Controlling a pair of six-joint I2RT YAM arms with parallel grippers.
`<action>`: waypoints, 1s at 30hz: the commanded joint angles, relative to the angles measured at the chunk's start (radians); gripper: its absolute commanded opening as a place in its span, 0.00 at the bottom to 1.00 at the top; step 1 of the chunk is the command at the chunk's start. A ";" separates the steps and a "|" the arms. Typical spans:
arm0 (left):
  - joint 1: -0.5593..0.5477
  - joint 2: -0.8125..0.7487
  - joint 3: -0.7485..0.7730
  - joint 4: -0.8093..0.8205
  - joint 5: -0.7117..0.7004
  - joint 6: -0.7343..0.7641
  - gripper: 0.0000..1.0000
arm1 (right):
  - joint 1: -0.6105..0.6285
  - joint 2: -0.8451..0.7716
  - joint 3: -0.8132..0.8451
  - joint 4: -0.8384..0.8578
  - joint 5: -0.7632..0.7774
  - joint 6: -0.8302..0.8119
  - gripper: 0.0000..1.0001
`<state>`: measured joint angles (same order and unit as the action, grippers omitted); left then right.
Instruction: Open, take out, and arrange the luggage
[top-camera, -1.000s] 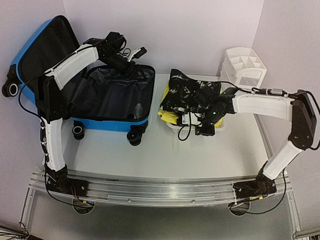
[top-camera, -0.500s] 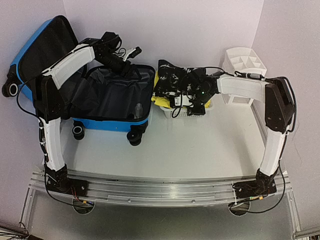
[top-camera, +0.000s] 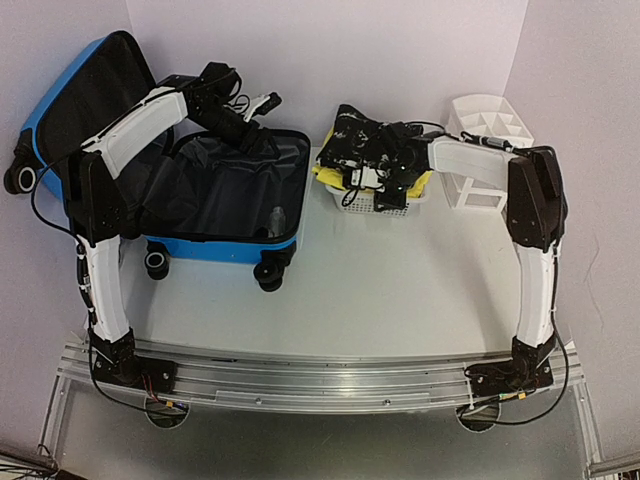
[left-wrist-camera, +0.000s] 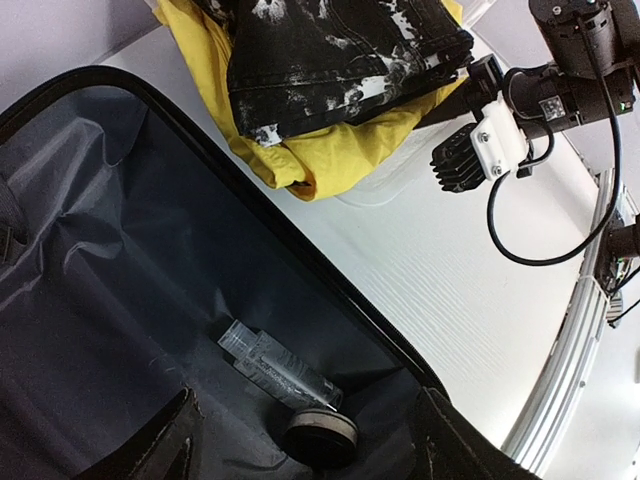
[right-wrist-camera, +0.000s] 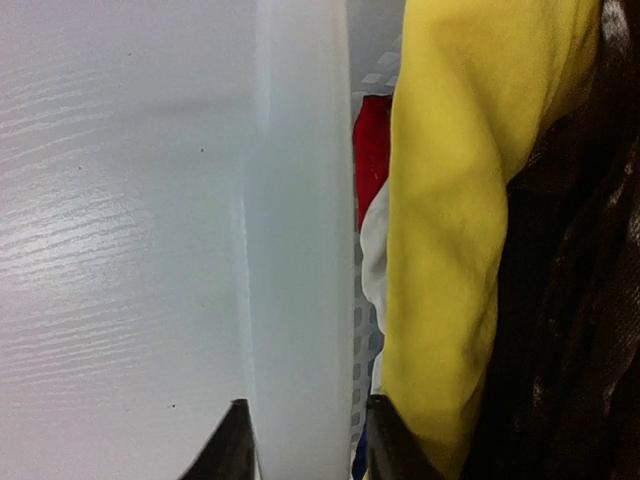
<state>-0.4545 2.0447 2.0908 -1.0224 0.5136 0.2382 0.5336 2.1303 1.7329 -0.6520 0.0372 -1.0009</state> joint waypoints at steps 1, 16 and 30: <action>0.007 -0.060 -0.021 -0.009 -0.002 0.017 0.71 | -0.010 -0.032 0.032 -0.020 -0.064 0.054 0.56; 0.008 -0.069 -0.046 -0.006 0.039 0.012 0.71 | -0.082 -0.288 0.268 -0.170 0.128 0.738 0.98; 0.008 -0.097 -0.092 0.019 0.066 -0.005 0.72 | -0.475 -0.217 0.467 -0.525 0.272 1.185 0.52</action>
<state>-0.4522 2.0224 2.0039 -1.0209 0.5432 0.2374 0.0968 1.8635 2.1137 -1.0814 0.3049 0.0865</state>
